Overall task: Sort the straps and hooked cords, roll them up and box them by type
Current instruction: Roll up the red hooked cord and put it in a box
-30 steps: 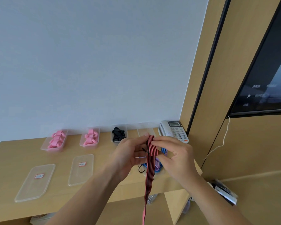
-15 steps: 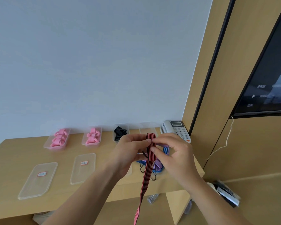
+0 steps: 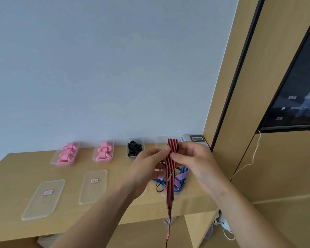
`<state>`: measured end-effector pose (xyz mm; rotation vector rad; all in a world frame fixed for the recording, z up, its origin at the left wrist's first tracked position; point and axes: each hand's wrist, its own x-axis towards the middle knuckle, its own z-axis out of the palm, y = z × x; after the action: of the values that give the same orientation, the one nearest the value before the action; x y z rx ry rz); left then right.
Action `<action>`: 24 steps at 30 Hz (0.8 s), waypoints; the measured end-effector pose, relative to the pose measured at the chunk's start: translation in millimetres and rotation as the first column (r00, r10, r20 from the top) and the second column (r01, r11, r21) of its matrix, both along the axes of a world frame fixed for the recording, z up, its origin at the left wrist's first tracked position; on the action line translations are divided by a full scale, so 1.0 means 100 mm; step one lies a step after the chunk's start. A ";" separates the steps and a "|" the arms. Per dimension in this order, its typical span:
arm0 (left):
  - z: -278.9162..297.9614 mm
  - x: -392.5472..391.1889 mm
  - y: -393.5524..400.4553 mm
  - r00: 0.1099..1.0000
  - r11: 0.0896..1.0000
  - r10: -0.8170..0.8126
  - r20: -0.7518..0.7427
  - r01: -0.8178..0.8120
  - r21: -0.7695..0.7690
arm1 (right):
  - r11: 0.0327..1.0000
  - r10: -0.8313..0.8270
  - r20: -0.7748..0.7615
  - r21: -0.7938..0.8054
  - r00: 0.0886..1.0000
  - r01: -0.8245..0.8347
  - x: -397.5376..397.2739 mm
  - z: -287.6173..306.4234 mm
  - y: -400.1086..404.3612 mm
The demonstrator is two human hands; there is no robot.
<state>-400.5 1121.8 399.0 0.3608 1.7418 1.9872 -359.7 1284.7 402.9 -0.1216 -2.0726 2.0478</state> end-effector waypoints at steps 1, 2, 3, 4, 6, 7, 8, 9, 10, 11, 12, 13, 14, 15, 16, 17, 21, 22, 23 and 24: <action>-0.01 0.01 0.02 1.000 1.000 -0.004 0.015 0.005 -0.019 | 1.000 -0.013 -0.017 0.003 1.000 0.014 -0.01 0.02 0.01; -0.02 0.01 0.03 1.000 0.999 -0.004 0.031 0.005 -0.033 | 1.000 -0.024 -0.033 0.010 0.999 0.025 -0.02 0.03 0.01; -0.01 0.02 0.04 0.999 0.999 0.001 0.047 0.001 -0.046 | 0.999 -0.034 -0.048 0.022 0.998 0.035 -0.03 0.04 0.00; 0.00 0.02 0.05 0.998 0.998 0.008 0.063 -0.004 -0.056 | 0.998 -0.044 -0.061 0.031 0.997 0.046 -0.04 0.04 0.00; 0.02 0.03 0.06 0.997 0.998 0.020 0.081 -0.015 -0.069 | 0.997 -0.067 -0.095 0.042 0.993 0.071 -0.05 0.03 0.01; 0.02 0.03 0.07 0.996 0.997 0.021 0.085 -0.015 -0.073 | 0.995 -0.080 -0.116 0.056 0.990 0.087 -0.05 0.03 0.01; 0.03 0.03 0.08 0.996 0.997 0.020 0.089 -0.013 -0.079 | 0.992 -0.092 -0.137 0.075 0.986 0.103 -0.05 0.02 0.00; 0.04 0.03 0.08 0.995 0.996 0.015 0.095 -0.006 -0.089 | 0.989 -0.099 -0.160 0.093 0.982 0.115 -0.06 0.01 0.00; 0.04 0.04 0.09 0.995 0.995 0.009 0.103 0.001 -0.098 | 0.986 -0.107 -0.180 0.106 0.978 0.127 -0.06 0.01 0.00; 0.04 0.03 0.09 0.993 0.995 0.006 0.114 0.006 -0.102 | 0.984 -0.112 -0.195 0.112 0.974 0.136 -0.05 0.01 -0.01; 0.05 0.03 0.09 0.991 0.995 0.007 0.131 0.006 -0.100 | 0.983 -0.119 -0.205 0.117 0.971 0.145 -0.05 0.02 -0.02; 0.05 0.03 0.09 0.989 0.996 0.012 0.148 0.002 -0.094 | 0.980 -0.122 -0.214 0.128 0.969 0.152 -0.04 0.02 -0.02; 0.05 0.02 0.09 0.986 0.996 0.018 0.167 -0.003 -0.087 | 0.976 -0.123 -0.225 0.151 0.967 0.159 -0.03 0.02 -0.03; 0.04 0.01 0.09 0.983 0.997 0.021 0.184 -0.006 -0.081 | 0.969 -0.120 -0.242 0.180 0.963 0.166 -0.03 0.01 -0.03; 0.04 -0.01 0.09 0.979 0.997 0.023 0.202 -0.007 -0.082 | 0.963 -0.116 -0.261 0.205 0.958 0.173 -0.02 -0.01 -0.04; 0.03 -0.02 0.09 0.976 0.996 0.026 0.215 -0.007 -0.090 | 0.960 -0.112 -0.279 0.219 0.954 0.177 -0.01 -0.03 -0.05; 0.00 -0.05 0.08 0.975 0.990 0.038 0.217 -0.008 -0.140 | 0.936 -0.110 -0.343 0.280 0.933 0.213 0.01 -0.10 -0.06; 0.00 -0.05 0.08 0.975 0.990 0.039 0.218 -0.008 -0.142 | 0.932 -0.105 -0.358 0.291 0.928 0.218 0.01 -0.11 -0.07; -0.01 -0.06 0.07 0.975 0.990 0.038 0.219 -0.008 -0.138 | 0.928 -0.098 -0.379 0.300 0.920 0.222 0.02 -0.11 -0.08; -0.01 -0.07 0.06 0.974 0.992 0.038 0.221 -0.009 -0.130 | 0.921 -0.089 -0.407 0.315 0.909 0.231 0.02 -0.11 -0.09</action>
<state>-407.6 1128.0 398.1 0.0698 1.7242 1.8409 -357.3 1276.0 391.9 0.1545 -2.0552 1.4273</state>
